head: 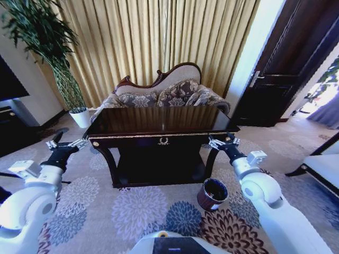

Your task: Move to the front of the table and place the trash on the table into the trash bin.

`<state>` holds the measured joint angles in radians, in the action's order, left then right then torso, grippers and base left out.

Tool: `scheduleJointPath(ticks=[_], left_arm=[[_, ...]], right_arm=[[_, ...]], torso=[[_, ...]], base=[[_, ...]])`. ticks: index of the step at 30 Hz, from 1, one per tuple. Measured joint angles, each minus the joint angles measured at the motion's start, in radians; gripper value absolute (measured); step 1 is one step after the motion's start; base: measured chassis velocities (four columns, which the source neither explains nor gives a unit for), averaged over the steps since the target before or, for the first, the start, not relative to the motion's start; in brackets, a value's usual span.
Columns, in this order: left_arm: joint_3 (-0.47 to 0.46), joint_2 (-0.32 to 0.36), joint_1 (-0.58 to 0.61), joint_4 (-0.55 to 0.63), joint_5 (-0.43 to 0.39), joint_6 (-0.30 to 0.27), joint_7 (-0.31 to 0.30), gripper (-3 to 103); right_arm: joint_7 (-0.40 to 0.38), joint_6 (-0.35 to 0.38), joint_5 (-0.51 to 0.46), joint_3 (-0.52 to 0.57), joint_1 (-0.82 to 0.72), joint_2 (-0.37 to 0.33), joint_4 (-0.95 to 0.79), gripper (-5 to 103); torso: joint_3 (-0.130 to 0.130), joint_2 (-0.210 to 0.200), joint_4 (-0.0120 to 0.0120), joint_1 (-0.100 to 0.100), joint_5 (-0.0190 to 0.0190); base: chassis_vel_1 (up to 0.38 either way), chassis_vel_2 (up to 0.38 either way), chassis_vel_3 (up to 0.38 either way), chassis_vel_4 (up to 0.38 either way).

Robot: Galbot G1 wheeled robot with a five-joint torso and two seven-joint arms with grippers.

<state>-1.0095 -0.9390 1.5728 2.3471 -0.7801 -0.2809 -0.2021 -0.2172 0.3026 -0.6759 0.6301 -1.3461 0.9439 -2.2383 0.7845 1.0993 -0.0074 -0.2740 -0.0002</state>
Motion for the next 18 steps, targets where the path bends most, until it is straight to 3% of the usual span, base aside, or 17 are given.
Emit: scheduleJointPath(ticks=[18], left_arm=[[0.008,0.005,-0.002,-0.012,0.006,0.021,0.004,100]], right_arm=[[0.002,-0.021,0.008,0.001,-0.014,-0.002,-0.010,100]], torso=[[0.000,0.000,-0.0001,0.000,0.0000]], base=[[0.000,0.000,0.000,0.000]])
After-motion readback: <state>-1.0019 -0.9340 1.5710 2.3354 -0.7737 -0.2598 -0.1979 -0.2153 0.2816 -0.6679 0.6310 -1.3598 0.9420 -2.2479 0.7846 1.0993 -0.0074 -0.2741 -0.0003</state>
